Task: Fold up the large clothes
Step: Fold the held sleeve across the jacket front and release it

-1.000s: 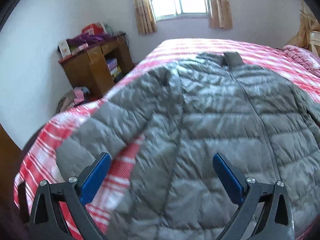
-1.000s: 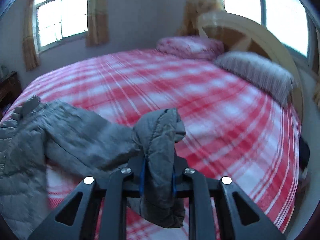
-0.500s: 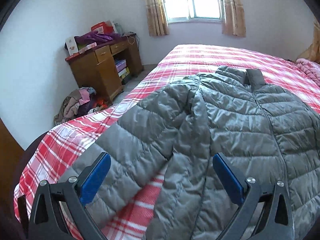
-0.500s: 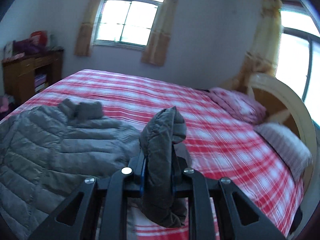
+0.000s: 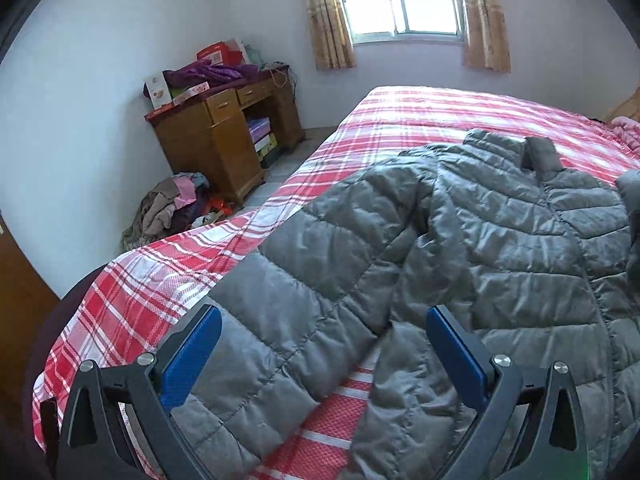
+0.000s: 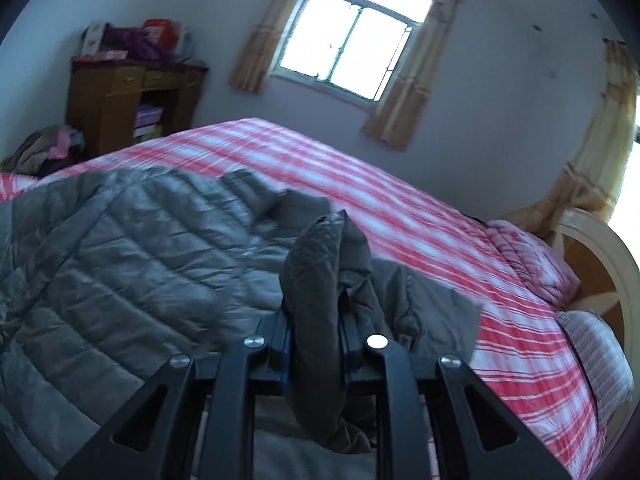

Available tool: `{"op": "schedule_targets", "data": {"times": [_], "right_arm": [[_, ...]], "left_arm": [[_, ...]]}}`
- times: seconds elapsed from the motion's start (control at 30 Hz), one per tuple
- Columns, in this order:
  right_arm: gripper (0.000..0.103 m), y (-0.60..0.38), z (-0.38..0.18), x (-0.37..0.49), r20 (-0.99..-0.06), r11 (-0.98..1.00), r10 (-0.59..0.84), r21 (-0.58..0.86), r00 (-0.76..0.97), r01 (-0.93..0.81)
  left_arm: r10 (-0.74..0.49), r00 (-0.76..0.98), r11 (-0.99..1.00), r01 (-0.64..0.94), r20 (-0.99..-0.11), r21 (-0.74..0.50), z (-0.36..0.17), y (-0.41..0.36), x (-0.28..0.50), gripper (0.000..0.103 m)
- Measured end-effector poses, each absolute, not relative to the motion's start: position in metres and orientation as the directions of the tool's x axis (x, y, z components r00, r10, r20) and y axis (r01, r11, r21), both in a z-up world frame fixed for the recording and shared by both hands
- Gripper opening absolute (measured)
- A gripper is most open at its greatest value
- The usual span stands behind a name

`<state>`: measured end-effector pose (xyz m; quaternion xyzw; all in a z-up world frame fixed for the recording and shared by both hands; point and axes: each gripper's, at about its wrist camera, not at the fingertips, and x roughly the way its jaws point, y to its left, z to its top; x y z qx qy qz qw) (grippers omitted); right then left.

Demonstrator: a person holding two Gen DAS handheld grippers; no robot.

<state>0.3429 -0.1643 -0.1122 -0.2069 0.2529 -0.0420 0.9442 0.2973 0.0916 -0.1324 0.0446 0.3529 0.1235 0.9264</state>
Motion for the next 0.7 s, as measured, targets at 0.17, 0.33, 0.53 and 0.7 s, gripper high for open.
{"op": "schedule_targets", "data": {"times": [0.17, 0.33, 0.53, 0.7], "right_arm": [[0.027, -0.136, -0.145, 0.350, -0.522, 0.908, -0.131, -0.404, 0.843, -0.109], [0.078, -0.140, -0.146, 0.332, -0.553, 0.929, -0.029, -0.322, 0.833, -0.182], [0.090, -0.177, -0.123, 0.293, -0.501, 0.953, -0.005, -0.265, 0.866, -0.148], [0.092, -0.212, -0.136, 0.295, -0.507, 0.945, -0.149, -0.326, 0.849, -0.029]], "left_arm": [[0.263, 0.686, 0.964, -0.220, -0.679, 0.150, -0.142, 0.099, 0.312, 0.102], [0.252, 0.683, 0.965, -0.230, -0.686, 0.126, -0.135, 0.097, 0.320, 0.102], [0.135, 0.710, 0.989, -0.143, -0.692, 0.047, -0.116, 0.049, 0.329, 0.102], [-0.001, 0.685, 1.000, -0.004, -0.728, -0.005, -0.120, -0.019, 0.348, 0.102]]}}
